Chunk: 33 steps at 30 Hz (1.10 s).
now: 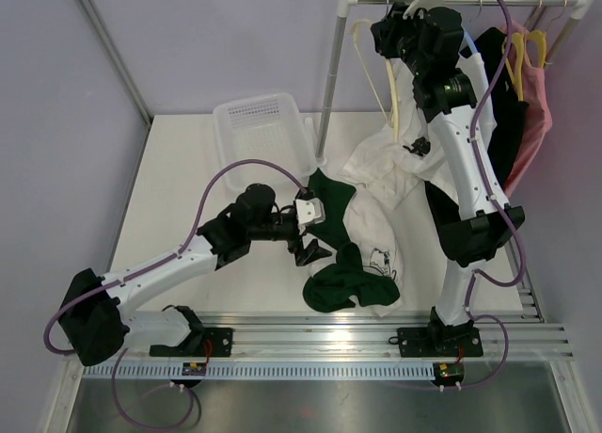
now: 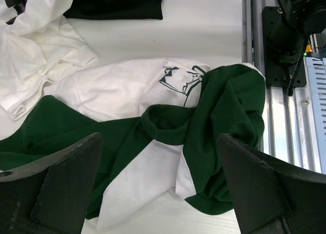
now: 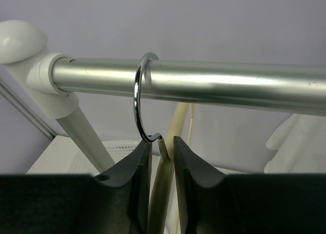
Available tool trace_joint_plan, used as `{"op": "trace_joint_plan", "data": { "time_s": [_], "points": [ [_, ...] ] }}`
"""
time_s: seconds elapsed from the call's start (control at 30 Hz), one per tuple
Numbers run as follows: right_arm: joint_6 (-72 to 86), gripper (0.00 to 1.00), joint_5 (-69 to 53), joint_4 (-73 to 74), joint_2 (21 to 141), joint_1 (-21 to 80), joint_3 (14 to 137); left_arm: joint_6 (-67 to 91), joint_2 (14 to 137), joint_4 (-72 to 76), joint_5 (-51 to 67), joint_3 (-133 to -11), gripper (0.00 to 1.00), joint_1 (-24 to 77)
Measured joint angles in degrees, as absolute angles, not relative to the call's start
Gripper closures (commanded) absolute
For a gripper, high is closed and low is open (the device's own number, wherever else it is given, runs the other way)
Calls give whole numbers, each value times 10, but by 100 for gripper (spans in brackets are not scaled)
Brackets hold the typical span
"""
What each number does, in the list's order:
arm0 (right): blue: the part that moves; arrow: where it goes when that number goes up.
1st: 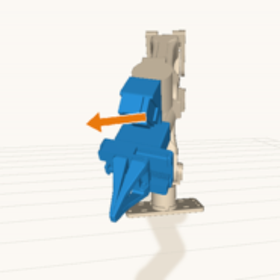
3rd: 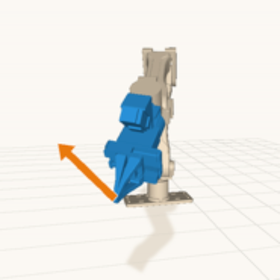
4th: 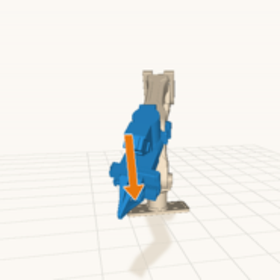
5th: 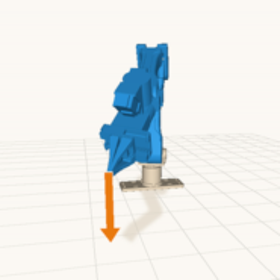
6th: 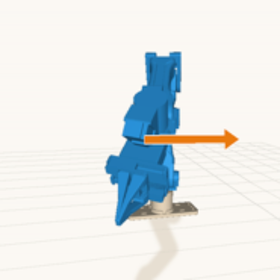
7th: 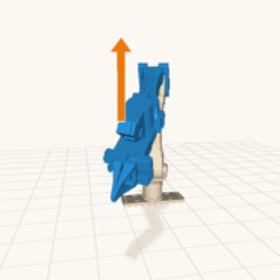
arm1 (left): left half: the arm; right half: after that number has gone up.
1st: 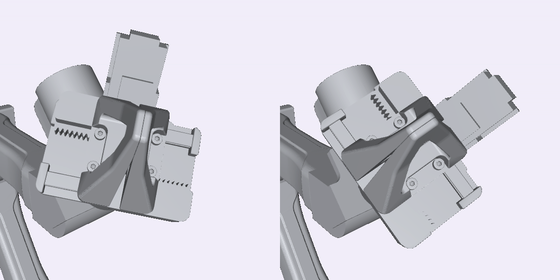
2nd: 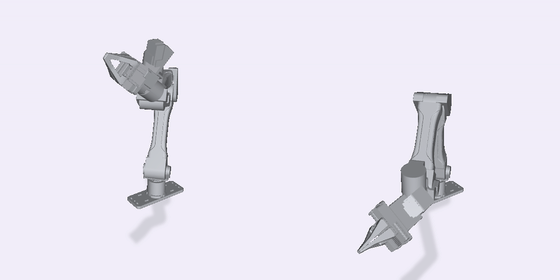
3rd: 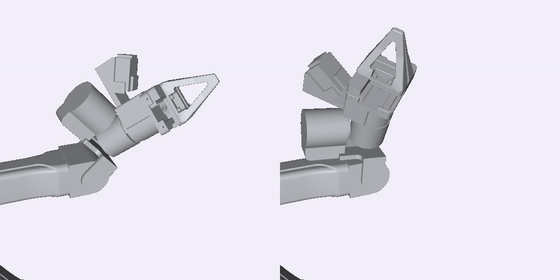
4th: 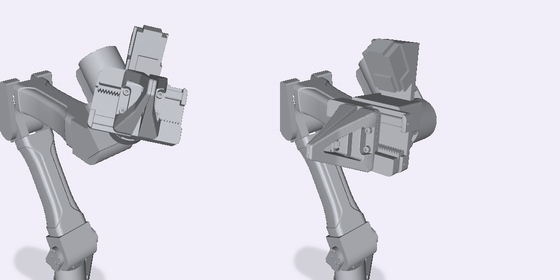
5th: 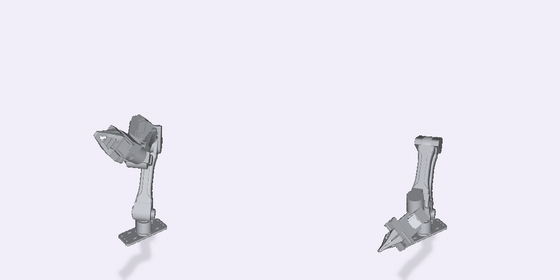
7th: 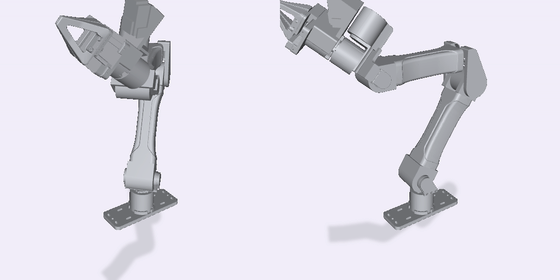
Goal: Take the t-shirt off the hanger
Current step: Hang the hanger back to the clothesline with the right arm
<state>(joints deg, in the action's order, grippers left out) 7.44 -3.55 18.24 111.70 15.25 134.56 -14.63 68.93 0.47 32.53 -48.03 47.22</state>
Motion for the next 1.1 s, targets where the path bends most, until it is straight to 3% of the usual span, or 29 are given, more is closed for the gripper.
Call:
{"op": "trace_joint_plan", "data": {
  "time_s": [0.1, 0.2, 0.23, 0.33, 0.67, 1.1],
  "points": [
    [75, 59, -35, 184, 1099, 152, 1327, -153, 699, 2, 318, -484, 1, 472],
    [76, 38, -35, 184, 1082, 152, 1314, -161, 715, -1, 301, -491, 1, 472],
    [76, 25, -35, 184, 1075, 152, 1309, -163, 721, -1, 295, -493, 1, 472],
    [76, 1, -33, 188, 1049, 152, 1290, -170, 742, -3, 282, -499, 1, 474],
    [75, 1, 10, 179, 910, 152, 1172, -212, 786, -4, 190, -499, 1, 577],
    [74, 1, 15, 168, 800, 152, 1103, -279, 799, -51, 233, -500, 1, 606]
  ]
}}
